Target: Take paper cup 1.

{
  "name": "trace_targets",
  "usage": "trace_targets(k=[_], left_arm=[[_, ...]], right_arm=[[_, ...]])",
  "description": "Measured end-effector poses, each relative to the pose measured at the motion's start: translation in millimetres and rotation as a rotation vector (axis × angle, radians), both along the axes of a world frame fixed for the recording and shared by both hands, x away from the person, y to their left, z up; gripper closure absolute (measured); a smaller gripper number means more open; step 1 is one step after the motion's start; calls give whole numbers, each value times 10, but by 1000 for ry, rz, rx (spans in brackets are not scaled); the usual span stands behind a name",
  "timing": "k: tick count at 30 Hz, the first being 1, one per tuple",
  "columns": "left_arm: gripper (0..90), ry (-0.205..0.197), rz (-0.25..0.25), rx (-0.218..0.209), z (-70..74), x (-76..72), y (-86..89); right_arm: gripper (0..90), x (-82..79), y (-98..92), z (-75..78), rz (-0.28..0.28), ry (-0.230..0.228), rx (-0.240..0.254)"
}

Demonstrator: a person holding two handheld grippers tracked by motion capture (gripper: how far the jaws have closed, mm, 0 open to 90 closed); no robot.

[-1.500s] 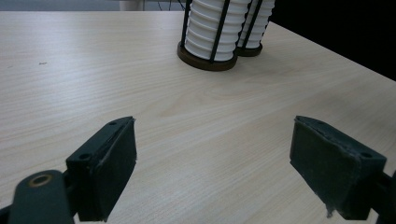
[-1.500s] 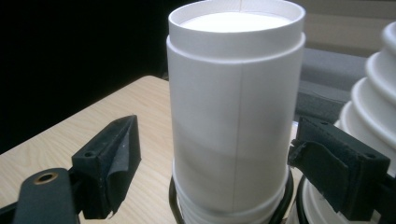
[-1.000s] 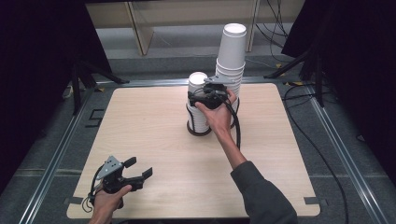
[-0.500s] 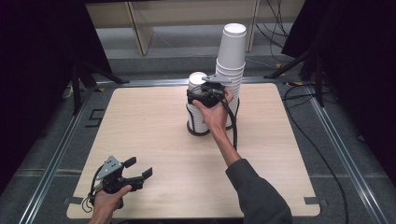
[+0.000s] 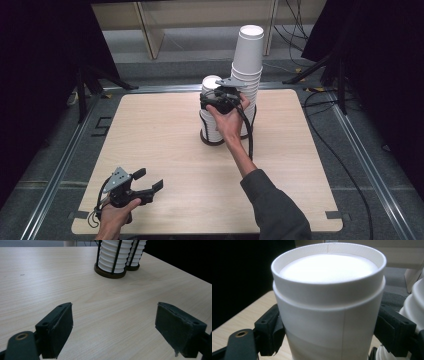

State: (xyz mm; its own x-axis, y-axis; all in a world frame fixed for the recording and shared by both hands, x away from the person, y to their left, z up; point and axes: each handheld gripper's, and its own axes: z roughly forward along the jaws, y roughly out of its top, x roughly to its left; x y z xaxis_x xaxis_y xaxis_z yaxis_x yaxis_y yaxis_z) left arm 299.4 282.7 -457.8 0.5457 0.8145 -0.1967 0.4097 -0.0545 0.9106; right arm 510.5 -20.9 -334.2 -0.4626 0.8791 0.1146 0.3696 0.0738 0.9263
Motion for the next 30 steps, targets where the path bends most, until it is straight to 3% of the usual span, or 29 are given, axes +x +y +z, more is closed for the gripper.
trace_targets(k=[6,20,25,29,30], left_arm=[[144,0,0,-1,-1,-2,-4],[144,-2,-8,5,-4,-1,-8],[144,-4,-4,12,-1,-6,-18],[144,-24,-13,6,-10,3,-22],[144,-14,-2,28,2,-10,-20]], right_arm=[[192,-57,-21,175,-3,-13,42],[192,-205,-83,717,36,-118,64],[192,-360,-195,873,70,-139,103],[192,-504,-274,874,110,-159,98],[192,-504,-274,874,110,-159,98]])
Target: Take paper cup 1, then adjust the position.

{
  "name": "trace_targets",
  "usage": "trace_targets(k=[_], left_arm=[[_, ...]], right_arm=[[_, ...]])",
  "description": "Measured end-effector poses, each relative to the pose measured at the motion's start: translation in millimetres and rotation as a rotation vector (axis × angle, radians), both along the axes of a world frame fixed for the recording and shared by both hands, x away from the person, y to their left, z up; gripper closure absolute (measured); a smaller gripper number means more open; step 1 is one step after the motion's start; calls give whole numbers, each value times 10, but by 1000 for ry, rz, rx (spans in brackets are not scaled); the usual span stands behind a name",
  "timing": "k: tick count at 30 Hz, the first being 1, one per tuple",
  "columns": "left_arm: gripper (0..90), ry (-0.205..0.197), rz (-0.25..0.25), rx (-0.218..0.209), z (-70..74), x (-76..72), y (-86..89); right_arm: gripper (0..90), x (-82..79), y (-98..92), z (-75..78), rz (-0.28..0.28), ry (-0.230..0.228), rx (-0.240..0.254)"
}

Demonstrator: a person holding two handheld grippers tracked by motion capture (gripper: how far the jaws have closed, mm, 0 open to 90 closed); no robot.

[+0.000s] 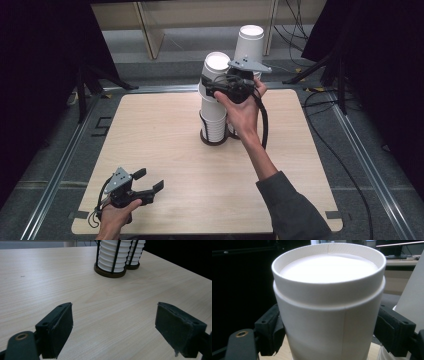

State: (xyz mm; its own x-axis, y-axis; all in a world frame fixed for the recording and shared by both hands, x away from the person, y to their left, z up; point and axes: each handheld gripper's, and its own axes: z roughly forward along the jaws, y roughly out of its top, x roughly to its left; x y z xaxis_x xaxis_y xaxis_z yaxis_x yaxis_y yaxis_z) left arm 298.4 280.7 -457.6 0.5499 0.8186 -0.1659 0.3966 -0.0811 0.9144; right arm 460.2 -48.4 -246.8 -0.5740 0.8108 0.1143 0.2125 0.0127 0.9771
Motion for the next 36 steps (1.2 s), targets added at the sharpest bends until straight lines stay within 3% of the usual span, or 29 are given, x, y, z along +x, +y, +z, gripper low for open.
trace_targets(k=[7,12,15,19,20,21,24,27,31,36], left_arm=[[144,-16,-11,-2,-13,3,-13],[144,-15,-7,0,-11,0,-11],[144,-16,-8,-1,-13,0,-12],[144,-19,-10,1,-11,-3,-15],[144,-17,-8,4,-7,-7,-15],[144,-16,-6,6,-4,-10,-16],[144,-16,-6,6,6,-18,-19],[144,-27,-14,-5,2,-16,-20],[144,-37,-25,-10,0,-28,-33],[144,-40,-38,-9,14,-37,-46]], right_arm=[[192,-269,-114,-190,80,26,-9],[192,-413,-180,-461,124,47,-32],[192,-447,-200,-556,133,68,-37],[192,-476,-212,-848,170,97,-37],[192,-476,-212,-848,170,97,-37],[192,-466,-204,-948,185,121,-46],[192,-475,-199,-1030,200,148,-24],[191,-501,-183,-1179,234,167,-35],[192,-552,-167,-1252,252,192,-19],[191,-617,-105,-1341,298,179,-29]])
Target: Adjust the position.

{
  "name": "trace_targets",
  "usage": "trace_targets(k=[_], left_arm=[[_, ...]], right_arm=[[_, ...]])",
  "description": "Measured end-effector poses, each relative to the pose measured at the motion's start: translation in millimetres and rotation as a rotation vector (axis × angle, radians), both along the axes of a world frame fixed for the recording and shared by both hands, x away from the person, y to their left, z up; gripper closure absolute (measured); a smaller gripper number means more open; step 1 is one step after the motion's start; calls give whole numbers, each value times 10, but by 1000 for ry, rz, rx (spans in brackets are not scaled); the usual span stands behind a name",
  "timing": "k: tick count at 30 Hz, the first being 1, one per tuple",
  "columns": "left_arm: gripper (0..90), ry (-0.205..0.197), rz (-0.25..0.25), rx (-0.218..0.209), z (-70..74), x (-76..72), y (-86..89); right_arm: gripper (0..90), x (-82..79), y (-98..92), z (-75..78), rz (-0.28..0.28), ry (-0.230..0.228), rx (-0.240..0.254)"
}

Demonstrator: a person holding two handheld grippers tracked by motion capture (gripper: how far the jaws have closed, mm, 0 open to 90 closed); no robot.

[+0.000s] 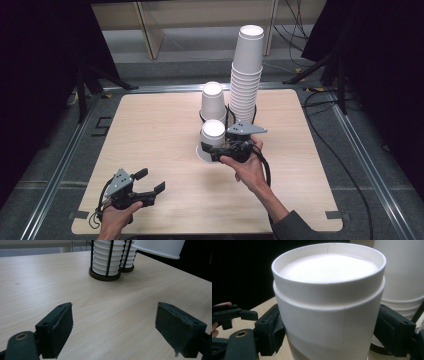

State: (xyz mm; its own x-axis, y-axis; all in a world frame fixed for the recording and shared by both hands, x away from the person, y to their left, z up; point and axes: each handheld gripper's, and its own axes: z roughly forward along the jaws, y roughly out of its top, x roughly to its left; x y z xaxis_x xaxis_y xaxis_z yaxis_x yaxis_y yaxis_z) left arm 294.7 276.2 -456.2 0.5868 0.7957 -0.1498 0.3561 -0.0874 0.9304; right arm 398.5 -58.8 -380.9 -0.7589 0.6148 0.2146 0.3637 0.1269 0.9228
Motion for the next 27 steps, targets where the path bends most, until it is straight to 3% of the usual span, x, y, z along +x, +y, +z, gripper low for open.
trace_targets(k=[2,6,12,14,16,18,22,27], left_arm=[[144,-4,-17,-5,-1,6,-12],[144,-22,-50,-30,8,5,-57],[144,-87,-125,-37,28,40,-185],[144,-95,-147,-5,20,44,-242],[144,-121,-184,23,14,60,-327],[144,-120,-186,34,19,62,-343],[144,-123,-192,31,11,110,-380],[144,-141,-217,2,-15,153,-457]], right_arm=[[191,-12,10,-31,8,-12,-12],[191,-42,44,-78,33,12,-2],[191,-83,127,-145,77,-4,7],[191,-105,160,-157,88,21,0],[191,-120,220,-191,111,14,6],[191,-140,251,-196,131,40,19],[191,-202,356,-212,161,37,16],[192,-248,463,-230,194,47,28]])
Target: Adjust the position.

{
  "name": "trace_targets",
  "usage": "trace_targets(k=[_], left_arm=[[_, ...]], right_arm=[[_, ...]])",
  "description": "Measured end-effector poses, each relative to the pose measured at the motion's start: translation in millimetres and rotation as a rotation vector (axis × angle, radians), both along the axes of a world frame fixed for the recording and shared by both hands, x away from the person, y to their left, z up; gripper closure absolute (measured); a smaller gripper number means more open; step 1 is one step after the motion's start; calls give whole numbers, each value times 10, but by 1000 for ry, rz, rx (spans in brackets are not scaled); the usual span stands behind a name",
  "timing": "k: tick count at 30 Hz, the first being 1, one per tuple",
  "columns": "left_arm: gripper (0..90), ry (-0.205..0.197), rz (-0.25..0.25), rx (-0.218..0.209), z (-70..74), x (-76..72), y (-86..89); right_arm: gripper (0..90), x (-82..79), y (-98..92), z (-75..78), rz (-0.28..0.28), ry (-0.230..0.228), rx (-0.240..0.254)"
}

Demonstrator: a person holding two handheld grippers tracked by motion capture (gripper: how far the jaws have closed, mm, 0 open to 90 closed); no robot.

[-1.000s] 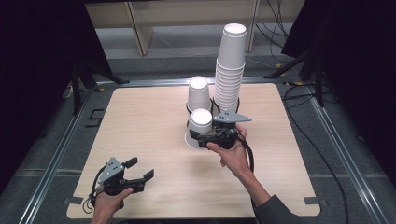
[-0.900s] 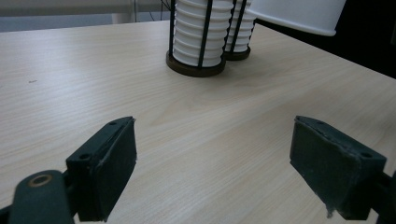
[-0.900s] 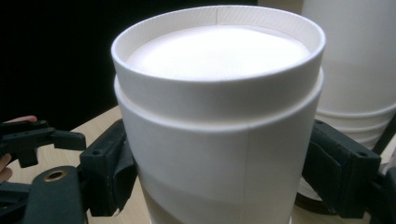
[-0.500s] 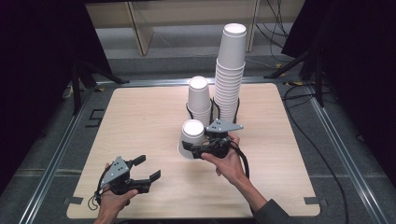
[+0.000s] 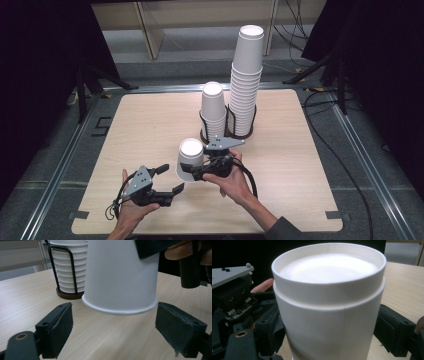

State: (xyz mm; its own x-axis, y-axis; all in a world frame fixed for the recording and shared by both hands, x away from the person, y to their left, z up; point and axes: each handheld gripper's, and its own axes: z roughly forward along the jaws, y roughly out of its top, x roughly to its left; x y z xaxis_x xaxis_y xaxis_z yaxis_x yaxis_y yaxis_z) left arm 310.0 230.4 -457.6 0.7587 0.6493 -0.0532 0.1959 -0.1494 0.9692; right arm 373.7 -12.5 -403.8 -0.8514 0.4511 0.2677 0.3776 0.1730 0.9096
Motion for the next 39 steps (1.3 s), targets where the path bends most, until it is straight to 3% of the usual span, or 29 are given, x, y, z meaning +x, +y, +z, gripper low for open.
trace_targets(k=[2,5,7,8,10,11,12,13,16,19,21,22,25,26,29,31,32,36,38,39], left_arm=[[144,12,2,22,7,-5,-19],[138,10,-2,11,-5,12,-50],[131,0,-15,4,-16,22,-75],[91,3,-6,30,-6,14,-75],[51,-2,-7,19,-19,26,-99],[36,4,-4,37,-12,22,-94],[36,-1,-4,25,-19,26,-106],[23,-5,-6,21,-21,29,-113],[0,-7,1,22,-14,23,-122],[0,-12,-2,18,-12,21,-120],[0,-17,-10,-9,-18,29,-124],[1,-3,-6,12,-7,16,-106],[3,1,-4,7,-7,15,-109],[12,3,-2,14,-6,10,-110],[25,-2,-6,5,-19,20,-120],[45,7,-1,4,-13,12,-119],[45,10,4,25,-1,0,-109],[63,-3,-4,38,23,-7,-95],[66,-9,-13,48,21,-8,-86],[69,-32,-24,58,22,2,-82]], right_arm=[[192,-1,21,-3,6,-14,-13],[192,-21,62,-20,28,8,-1],[192,-26,82,-27,22,-15,-8],[192,-46,105,-25,38,17,4],[193,-51,118,-29,33,-2,8],[193,-51,118,-29,33,-2,8],[193,-70,131,-22,47,30,22],[193,-75,136,-17,42,14,16],[193,-110,188,-15,64,27,29],[193,-108,207,-30,70,25,32],[193,-115,208,-29,70,31,41],[193,-111,213,-41,72,28,45],[192,-126,218,-39,79,60,44],[189,-108,224,-58,80,36,49],[182,-118,227,-55,89,57,41],[170,-93,224,-76,81,41,45],[170,-93,224,-76,81,41,45],[157,-92,194,-42,104,75,42],[158,-90,167,-5,122,59,29],[157,-85,125,46,129,45,21]])
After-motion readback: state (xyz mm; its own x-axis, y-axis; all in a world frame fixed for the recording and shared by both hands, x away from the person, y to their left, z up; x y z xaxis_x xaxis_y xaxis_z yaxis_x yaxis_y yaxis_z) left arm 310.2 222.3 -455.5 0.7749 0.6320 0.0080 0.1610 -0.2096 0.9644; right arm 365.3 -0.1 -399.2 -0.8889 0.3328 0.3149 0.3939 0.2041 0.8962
